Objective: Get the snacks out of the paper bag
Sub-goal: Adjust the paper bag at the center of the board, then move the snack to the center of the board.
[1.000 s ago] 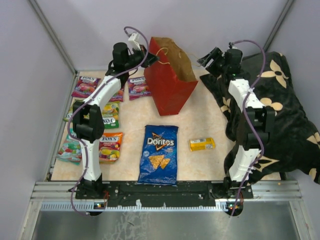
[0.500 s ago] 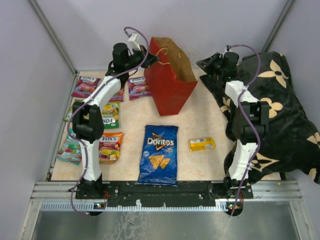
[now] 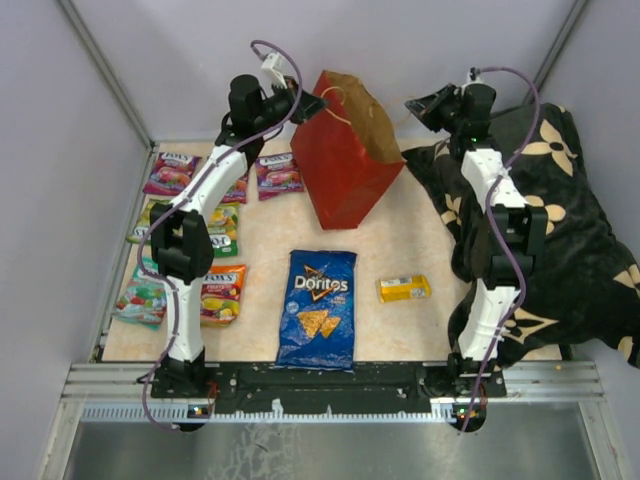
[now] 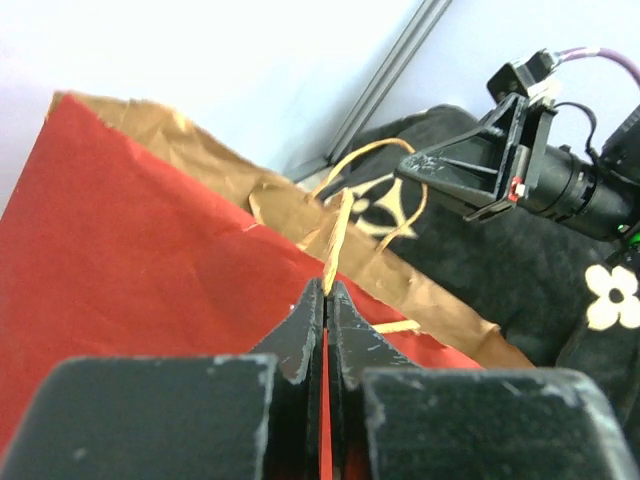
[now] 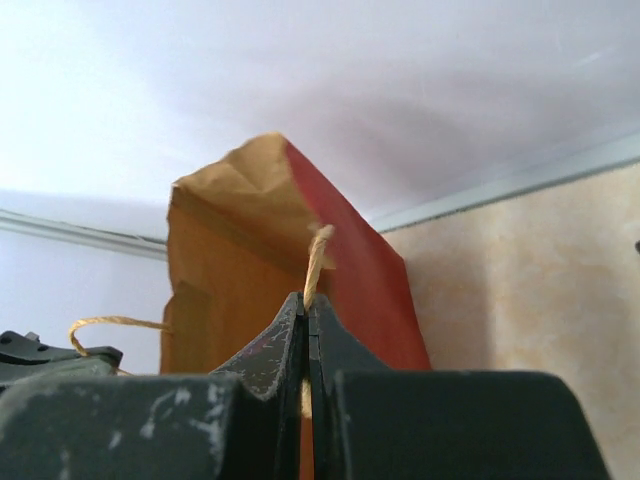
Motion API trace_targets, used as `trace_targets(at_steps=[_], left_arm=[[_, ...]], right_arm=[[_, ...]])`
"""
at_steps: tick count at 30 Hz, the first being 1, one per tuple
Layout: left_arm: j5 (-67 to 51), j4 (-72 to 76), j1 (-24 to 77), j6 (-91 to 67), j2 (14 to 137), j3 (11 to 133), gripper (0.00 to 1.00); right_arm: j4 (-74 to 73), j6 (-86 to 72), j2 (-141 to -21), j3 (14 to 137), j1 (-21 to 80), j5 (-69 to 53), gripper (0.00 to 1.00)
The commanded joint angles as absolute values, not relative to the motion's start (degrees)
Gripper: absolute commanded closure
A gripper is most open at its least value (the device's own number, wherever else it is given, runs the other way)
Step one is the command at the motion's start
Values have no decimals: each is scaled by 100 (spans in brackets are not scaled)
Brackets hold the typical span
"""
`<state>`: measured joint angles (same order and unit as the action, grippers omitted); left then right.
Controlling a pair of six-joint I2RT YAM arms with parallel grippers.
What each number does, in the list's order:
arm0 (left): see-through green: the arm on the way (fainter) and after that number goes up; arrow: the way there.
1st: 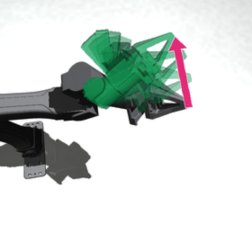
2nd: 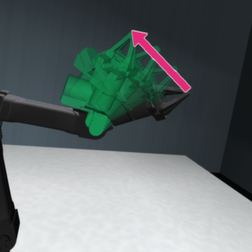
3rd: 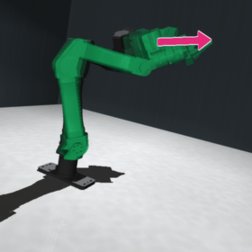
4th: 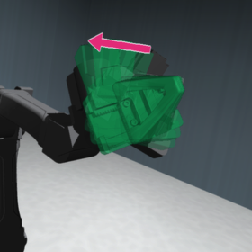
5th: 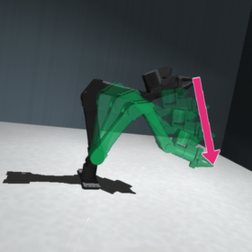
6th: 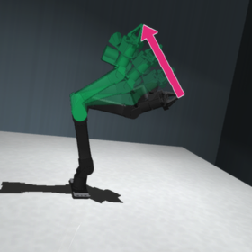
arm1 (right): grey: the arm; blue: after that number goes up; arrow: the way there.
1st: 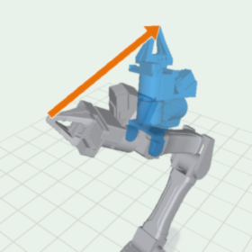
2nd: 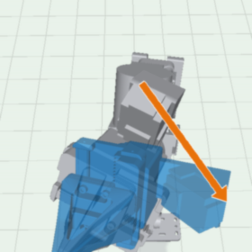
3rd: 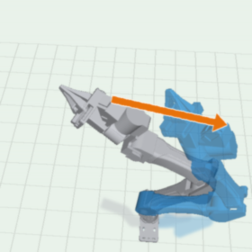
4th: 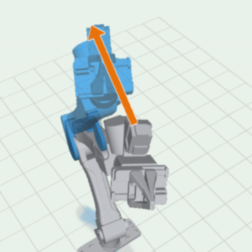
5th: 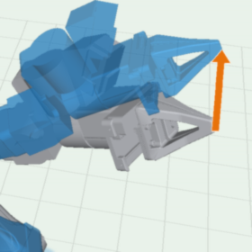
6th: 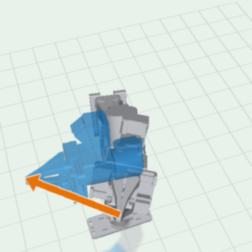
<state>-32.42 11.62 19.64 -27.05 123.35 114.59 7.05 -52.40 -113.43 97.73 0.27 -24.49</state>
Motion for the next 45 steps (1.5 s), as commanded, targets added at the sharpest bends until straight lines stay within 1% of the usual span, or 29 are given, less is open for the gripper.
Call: trace_targets(at_steps=[1,4,8,9,10,11,12,13,14,15,17,21,23,26,29,31,34,36,38,40,42,45], left_arm=[[-3431,1352,2102,-3021,12686,12180,100],[-3484,1418,2134,-3149,12801,12386,100],[-3545,1407,2135,-3087,12741,12291,100],[-3573,1395,2127,-3037,12687,12187,93],[-3633,1391,2120,-2969,12624,12094,76],[-3737,1374,2106,-2890,12562,12029,53],[-3799,1322,2090,-2829,12514,11977,35],[-3822,1232,2073,-2739,12432,11919,21],[-3819,1100,2054,-2629,12336,11853,12],[-3801,976,2038,-2498,12221,11736,2],[-3694,739,1995,-2197,11809,11390,0],[-2928,160,1930,-1430,10792,10249,0],[-2422,84,1917,-1173,10196,9416,0],[-1870,417,1900,-1153,9346,7955,0],[-1455,608,1897,-1354,8632,6979,0],[-1371,918,1897,-1586,8160,6219,0],[-1324,1281,1898,-1892,7609,5287,0],[-1398,1559,1898,-2068,7379,4745,0],[-1422,1777,1898,-2208,7286,4353,0],[-1533,1988,1896,-2317,7355,4113,0],[-1664,2132,1898,-2360,7511,4082,0],[-1855,2232,1898,-2379,7780,4230,0]], right_arm=[[494,-5040,-10959,10288,-91,-2496,100],[292,-4936,-10948,10378,-112,-2530,100],[72,-4769,-10843,10392,-114,-2481,100],[26,-4729,-10810,10391,-114,-2470,99],[-23,-4687,-10780,10390,-114,-2452,87],[-82,-4632,-10737,10393,-121,-2443,75],[-149,-4570,-10683,10393,-123,-2435,61],[-221,-4479,-10622,10394,-127,-2416,50],[-319,-4399,-10543,10394,-136,-2360,40],[-431,-4315,-10468,10394,-151,-2297,32],[-636,-4127,-10256,10373,-173,-2101,23],[-866,-3797,-9558,9982,-176,-1619,9],[-791,-3744,-8935,9546,-176,-1401,6],[-438,-3803,-8205,8644,-169,-1235,5],[-233,-3766,-7534,7730,35,-949,5],[-259,-3518,-7099,7185,406,-574,5],[-200,-3043,-6437,6193,1249,190,5],[-184,-3016,-6071,5666,1803,578,5],[-237,-3135,-5776,5201,2119,1093,6],[-65,-3316,-5557,4715,2389,1188,10],[-69,-3332,-5479,4422,2796,1353,11],[-186,-3275,-5500,4046,3650,1898,10]])
